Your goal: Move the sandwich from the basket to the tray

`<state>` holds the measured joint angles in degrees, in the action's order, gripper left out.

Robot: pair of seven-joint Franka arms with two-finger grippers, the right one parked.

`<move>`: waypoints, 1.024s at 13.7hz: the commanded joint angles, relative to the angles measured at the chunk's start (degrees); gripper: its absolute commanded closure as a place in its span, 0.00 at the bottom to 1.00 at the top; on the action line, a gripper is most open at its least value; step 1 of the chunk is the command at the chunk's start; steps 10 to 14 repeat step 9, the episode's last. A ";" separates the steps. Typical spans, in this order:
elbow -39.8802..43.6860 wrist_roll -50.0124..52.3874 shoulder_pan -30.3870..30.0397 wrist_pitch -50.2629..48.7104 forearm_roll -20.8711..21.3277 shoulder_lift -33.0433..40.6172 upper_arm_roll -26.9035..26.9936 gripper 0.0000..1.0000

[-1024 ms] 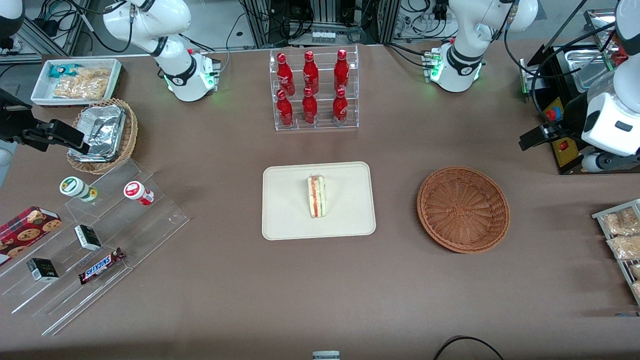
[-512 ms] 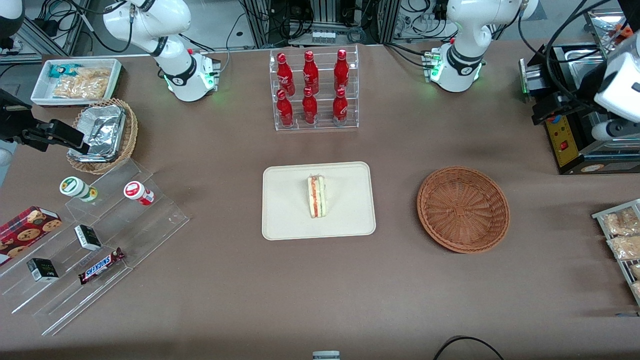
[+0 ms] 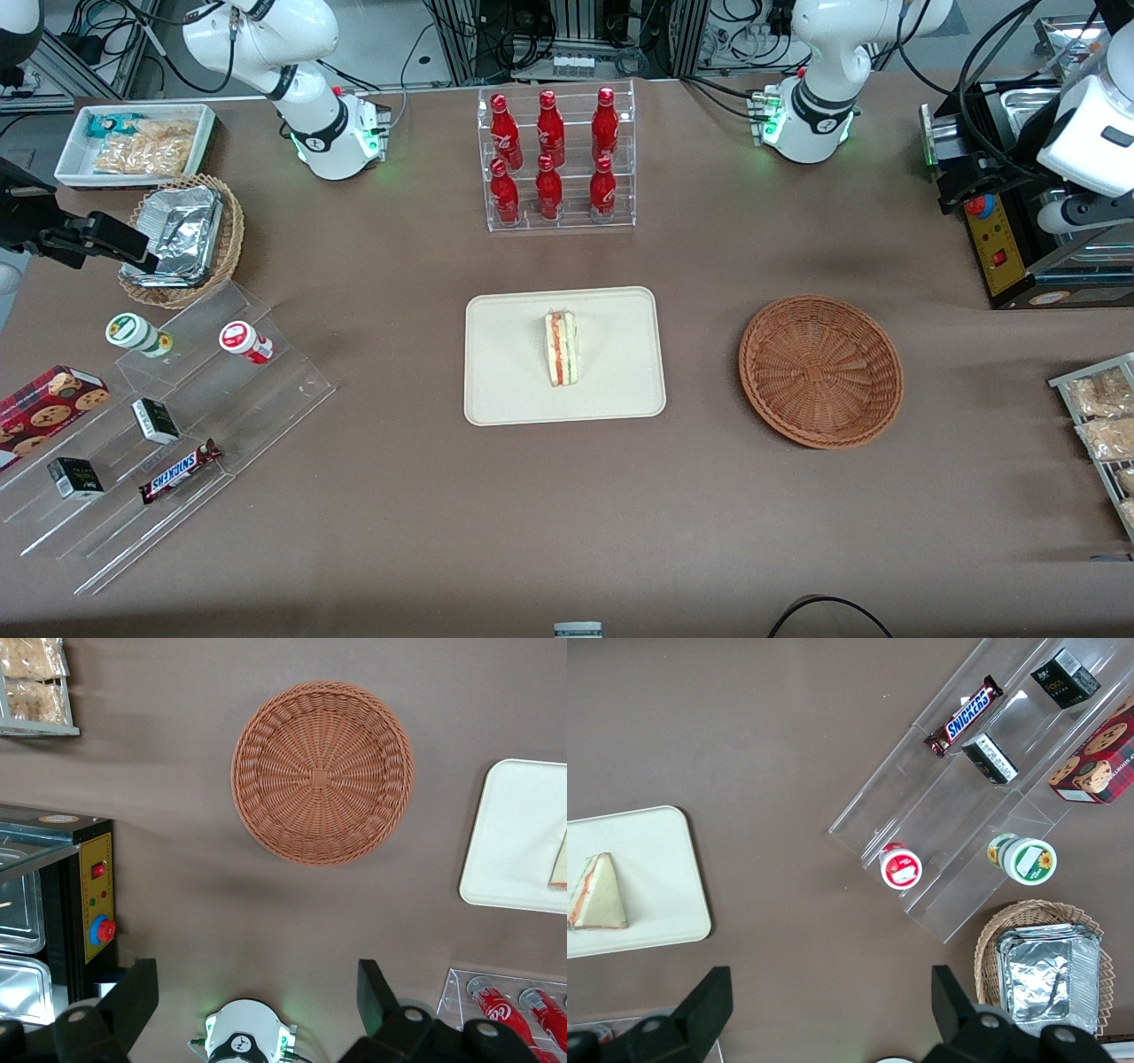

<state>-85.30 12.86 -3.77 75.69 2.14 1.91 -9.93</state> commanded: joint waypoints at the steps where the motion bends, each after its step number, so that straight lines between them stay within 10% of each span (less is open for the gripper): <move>1: 1.63 -4.15 -0.71 -0.37 0.23 -0.16 -0.44 0.00; 14: 1.72 -5.39 -0.54 1.47 0.32 -0.59 -0.44 0.00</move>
